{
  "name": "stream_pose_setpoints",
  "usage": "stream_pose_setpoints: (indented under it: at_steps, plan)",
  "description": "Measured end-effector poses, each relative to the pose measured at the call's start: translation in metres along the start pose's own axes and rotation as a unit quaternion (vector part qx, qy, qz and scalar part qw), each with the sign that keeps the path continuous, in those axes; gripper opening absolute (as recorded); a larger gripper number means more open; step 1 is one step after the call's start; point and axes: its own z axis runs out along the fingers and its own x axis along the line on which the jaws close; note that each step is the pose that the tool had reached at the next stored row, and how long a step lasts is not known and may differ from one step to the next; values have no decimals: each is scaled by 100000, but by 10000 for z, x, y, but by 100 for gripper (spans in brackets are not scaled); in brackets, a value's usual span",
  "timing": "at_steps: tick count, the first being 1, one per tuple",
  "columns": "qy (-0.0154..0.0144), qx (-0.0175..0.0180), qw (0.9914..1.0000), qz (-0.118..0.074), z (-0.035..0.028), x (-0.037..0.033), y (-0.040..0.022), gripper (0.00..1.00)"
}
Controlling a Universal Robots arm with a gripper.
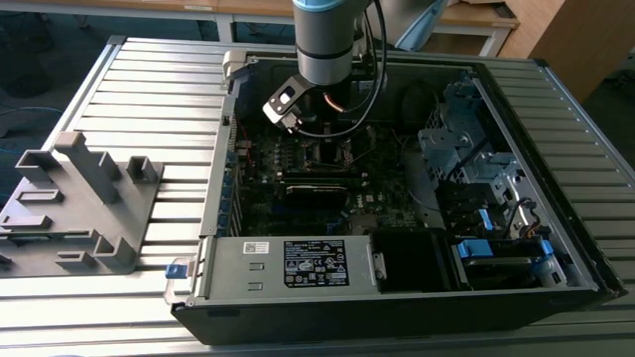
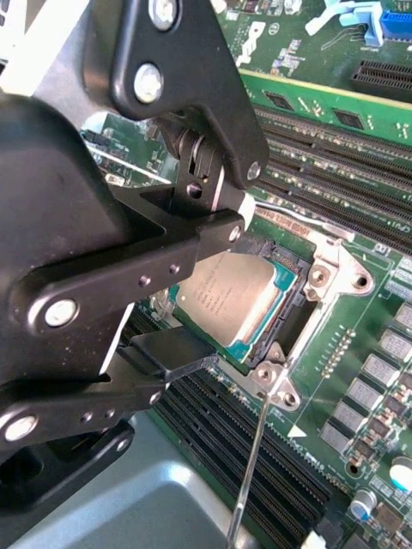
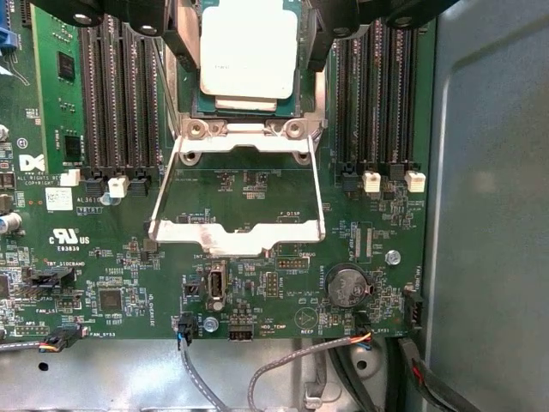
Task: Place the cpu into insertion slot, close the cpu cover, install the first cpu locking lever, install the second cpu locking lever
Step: 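Place the cpu into insertion slot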
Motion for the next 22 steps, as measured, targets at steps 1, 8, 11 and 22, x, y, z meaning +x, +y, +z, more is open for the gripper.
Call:
stream_pose_setpoints:
  at_steps: [1, 8, 11, 22]
  plan:
    - [1, -1, 100000, 20, 0, 0, 0, 59]
    - [-201, -34, 99983, 1839, 0, 0, 5, 59]
    - [-216, -33, 99982, 1880, 1, 0, 5, 59]
    - [-253, -24, 99982, 1875, 0, -1, 4, 58]
